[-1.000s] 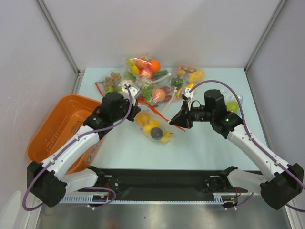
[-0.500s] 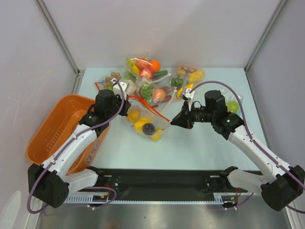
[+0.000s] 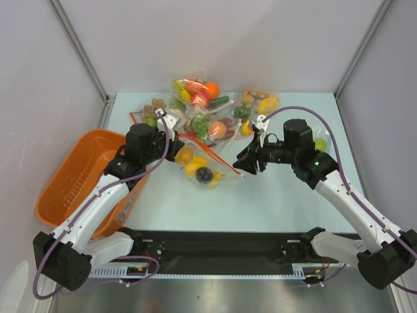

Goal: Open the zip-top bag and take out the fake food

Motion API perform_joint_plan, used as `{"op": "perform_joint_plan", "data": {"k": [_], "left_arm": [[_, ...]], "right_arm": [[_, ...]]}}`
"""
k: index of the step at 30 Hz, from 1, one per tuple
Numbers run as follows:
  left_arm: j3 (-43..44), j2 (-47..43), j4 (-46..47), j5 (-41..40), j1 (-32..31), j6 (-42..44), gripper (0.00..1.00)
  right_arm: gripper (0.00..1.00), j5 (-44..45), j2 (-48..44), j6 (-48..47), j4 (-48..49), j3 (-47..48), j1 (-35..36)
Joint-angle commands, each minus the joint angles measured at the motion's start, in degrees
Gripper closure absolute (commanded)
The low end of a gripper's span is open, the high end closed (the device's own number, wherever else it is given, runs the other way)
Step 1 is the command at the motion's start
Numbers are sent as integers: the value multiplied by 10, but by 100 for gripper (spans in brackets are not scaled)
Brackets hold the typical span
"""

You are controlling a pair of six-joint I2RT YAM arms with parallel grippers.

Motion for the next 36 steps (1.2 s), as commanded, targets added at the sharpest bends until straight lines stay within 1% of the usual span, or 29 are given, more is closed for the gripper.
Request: {"op": "perform_joint_plan", "data": {"k": [1,6,13,17,36], "left_arm": [[1,-14,23,59,-27,45,100],[4,-6,18,74,-42,49,100],[6,-1,16,72,-49,50,100],[6,0,15,72,-50,50,100],[6,-2,12,70,-59,54,100]], "right_arm": [[52,31,-8,6,33,59,1],[50,70,27,18,68,78,4],[50,96,71,6,55,86,49],[50,105,77,1,49,87,69],[51,155,110,-15,26,93,97]]}}
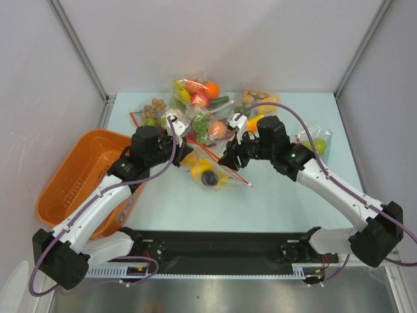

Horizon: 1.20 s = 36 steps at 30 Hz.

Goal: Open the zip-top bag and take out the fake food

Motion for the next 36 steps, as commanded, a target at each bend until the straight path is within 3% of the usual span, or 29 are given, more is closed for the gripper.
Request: {"op": "perform_joint_plan", "data": {"k": [1,5,9,10,13,14,17,22,27,31,36], "left_arm": [[6,0,10,11,-9,12,100],[6,4,11,11,-19,12,100],[8,8,9,-5,-26,8,96],[11,8,7,-9,-26,8,90],[15,0,3,-28,-26,5,61],[15,-4,5,-33,-26,2,42],[16,-18,9,-45,-26,-6,27],[32,-50,24,-91,-30,-96,23],[31,-80,40,-147,-69,-217,33],[6,-64,70,-138,-106,-315,29],[-17,-25,111,-140,-119,-363,25]], "right_arm": [[51,23,7,-13,-1,28,11],[58,24,29,-9,3,35,24],[100,58,39,5,4,44,30],[100,75,40,9,3,47,30],[100,136,40,17,-12,60,26],[100,152,40,21,-21,64,23],[100,176,35,39,-32,75,9],[100,217,27,54,-53,95,-2],[100,247,26,58,-66,104,-1],[100,259,21,69,-67,99,6],[100,262,14,75,-60,86,21]]}}
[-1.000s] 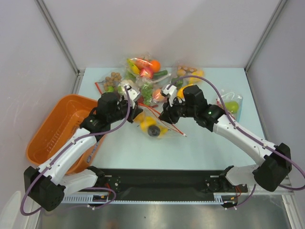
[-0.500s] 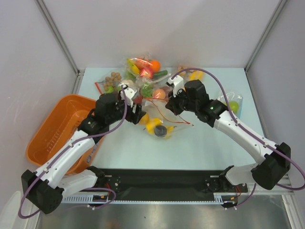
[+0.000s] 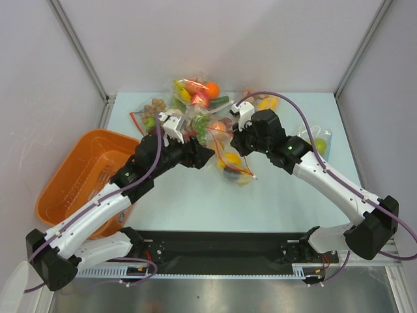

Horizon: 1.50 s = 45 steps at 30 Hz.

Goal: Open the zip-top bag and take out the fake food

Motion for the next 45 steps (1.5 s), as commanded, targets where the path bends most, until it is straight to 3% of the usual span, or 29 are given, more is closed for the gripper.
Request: {"op": "perform_joint_plan", "data": {"k": [1,11,14,15,19,22,25,31,41,44,45], "left_arm": [[-13,31,53,-8,-8,-78,25],[2,99,68,-34,-26,-84,23],[4,115,68,-30,-32,-84,29],[7,119,87,-28,-34,-84,33],[19,139,98,-20,-36,-81,77],[29,150,100,-13,-36,-73,93],[29,151,88,-22,-36,-58,99],[18,147,34,-50,-36,-34,100],[-17,64,-77,-190,-36,-30,99],[-26,52,-89,-196,-37,-21,77],[-31,45,-89,-203,-40,-14,64]], "right_arm": [[100,11,-28,14,18,5,14],[100,10,-46,27,25,-24,31],[100,27,-46,29,21,-27,32],[100,33,-46,29,20,-26,32],[100,93,-54,21,-4,-17,29],[100,135,-59,16,-29,-4,16],[100,181,-65,12,-50,8,2],[100,221,-55,18,-60,16,9],[100,238,8,58,-26,0,62],[100,219,21,64,-12,-4,67],[100,208,24,69,-6,-7,67]]}}
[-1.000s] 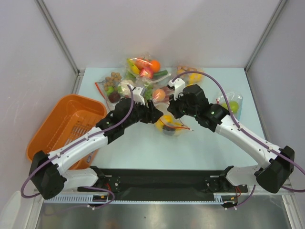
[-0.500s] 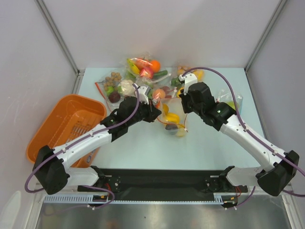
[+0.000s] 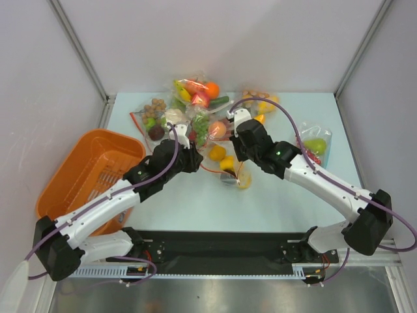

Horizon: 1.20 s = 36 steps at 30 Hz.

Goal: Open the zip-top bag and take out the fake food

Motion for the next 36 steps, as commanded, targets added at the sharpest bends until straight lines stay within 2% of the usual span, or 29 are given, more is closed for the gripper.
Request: {"op": "perform_joint_plan", "data": {"k": [1,3,7,14,18,23,36], "left_arm": [[-12,-27,-16,-46,-9,21,57],[-16,-40,-1,-62,-20,41,42],[-11,-71,40,-77,-46,82,35],[14,-43,137,-38,-96,155,37],[24,23,174,-26,-98,167,44],[11,70,218,24,-98,183,46],[-15,159,238,51,-98,203,47]], "right_arm": [[100,-10,8,23,39,-2,5],[100,-25,13,26,46,-5,7],[100,-51,16,34,53,-9,8],[100,-66,23,40,55,-13,9],[100,-66,16,44,55,-16,10],[100,-69,4,46,57,-24,11],[100,-43,-21,60,56,-39,1]]}}
